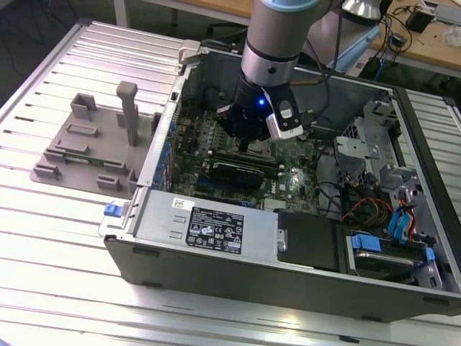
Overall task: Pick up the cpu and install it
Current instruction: 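Install the second cpu locking lever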
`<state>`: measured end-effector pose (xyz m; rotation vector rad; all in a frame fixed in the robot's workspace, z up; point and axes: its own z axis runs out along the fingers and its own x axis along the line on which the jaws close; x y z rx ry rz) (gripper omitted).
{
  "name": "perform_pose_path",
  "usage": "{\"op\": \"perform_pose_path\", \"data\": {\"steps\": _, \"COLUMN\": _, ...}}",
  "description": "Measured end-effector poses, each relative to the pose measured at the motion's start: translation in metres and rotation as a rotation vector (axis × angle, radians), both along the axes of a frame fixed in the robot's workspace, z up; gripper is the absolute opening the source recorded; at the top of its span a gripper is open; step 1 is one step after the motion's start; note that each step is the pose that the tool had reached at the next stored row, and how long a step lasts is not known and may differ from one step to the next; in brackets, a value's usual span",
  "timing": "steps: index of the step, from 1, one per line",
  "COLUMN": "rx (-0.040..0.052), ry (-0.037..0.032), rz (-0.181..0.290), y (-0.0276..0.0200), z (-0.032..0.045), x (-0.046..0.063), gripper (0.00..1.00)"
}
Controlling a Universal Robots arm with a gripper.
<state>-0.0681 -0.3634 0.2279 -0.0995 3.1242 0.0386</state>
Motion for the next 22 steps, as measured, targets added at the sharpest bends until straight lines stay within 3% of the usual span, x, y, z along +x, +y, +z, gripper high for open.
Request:
{"op": "perform_pose_path", "data": {"steps": 5, "rx": 0.0046, "ry": -0.0030, "rz": 0.000, "y": -0.0005, "z": -0.0099, "x": -0.005, "gripper": 0.11}}
{"op": "perform_pose_path", "data": {"steps": 8, "rx": 0.0102, "ry": -0.0084, "rz": 0.000, "y": -0.0010, "z": -0.0135, "x": -0.010, "gripper": 0.11}}
{"op": "perform_pose_path", "data": {"steps": 11, "rx": 0.0273, "ry": -0.0124, "rz": 0.000, "y": -0.0120, "z": -0.0149, "x": -0.013, "gripper": 0.11}}
{"op": "perform_pose_path", "data": {"steps": 13, "rx": 0.0514, "ry": -0.0149, "rz": 0.000, "y": -0.0175, "z": -0.0153, "x": -0.013, "gripper": 0.11}}
{"op": "perform_pose_path", "data": {"steps": 15, "rx": 0.0607, "ry": -0.0168, "rz": 0.000, "y": -0.0195, "z": -0.0159, "x": -0.013, "gripper": 0.11}}
{"op": "perform_pose_path", "data": {"steps": 20, "rx": 0.0947, "ry": -0.0281, "rz": 0.000, "y": -0.0230, "z": -0.0179, "x": -0.014, "gripper": 0.11}}
{"op": "perform_pose_path", "data": {"steps": 22, "rx": 0.0975, "ry": -0.0284, "rz": 0.000, "y": -0.0230, "z": -0.0170, "x": -0.014, "gripper": 0.11}}
